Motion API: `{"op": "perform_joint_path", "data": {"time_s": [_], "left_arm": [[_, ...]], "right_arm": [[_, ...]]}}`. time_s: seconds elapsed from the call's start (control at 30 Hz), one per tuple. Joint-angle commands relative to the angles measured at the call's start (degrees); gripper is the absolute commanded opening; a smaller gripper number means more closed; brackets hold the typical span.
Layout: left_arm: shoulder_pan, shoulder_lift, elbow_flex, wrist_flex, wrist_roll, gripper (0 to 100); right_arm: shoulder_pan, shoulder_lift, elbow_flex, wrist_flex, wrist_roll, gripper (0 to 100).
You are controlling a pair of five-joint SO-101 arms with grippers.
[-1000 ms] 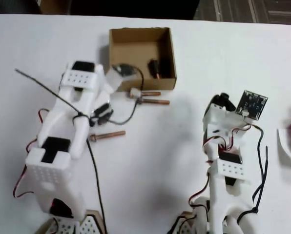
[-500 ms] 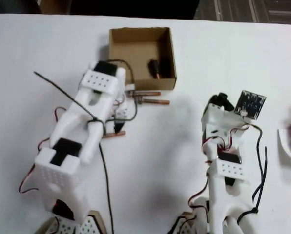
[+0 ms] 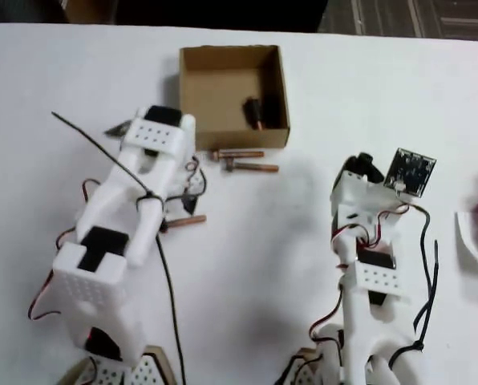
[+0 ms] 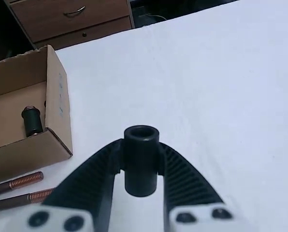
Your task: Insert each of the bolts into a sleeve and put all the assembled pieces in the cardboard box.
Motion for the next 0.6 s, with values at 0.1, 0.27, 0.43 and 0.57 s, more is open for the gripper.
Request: {"op": "perform_joint_path", "data": {"time_s": [0.1, 0.27, 0.43, 0.57], "left_arm": [[-1.58, -0.35, 1.8, -2.73, 0.62, 24], [-2.64, 4.75, 1.36, -4.57, 0.62, 24], [-2.64, 13.19, -0.57, -4.84, 0.62, 24], [-2.64, 18.64, -4.18, -4.31, 0.53, 24]], "right_arm": [[-0.75, -2.24, -0.35, -1.27, -0.35, 2.0], [-0.75, -2.33, -0.35, -1.1, -0.35, 2.0], [-0.57, -2.33, -0.35, -1.1, -0.35, 2.0], [-0.57, -2.33, -0.35, -1.1, -0.35, 2.0]]}}
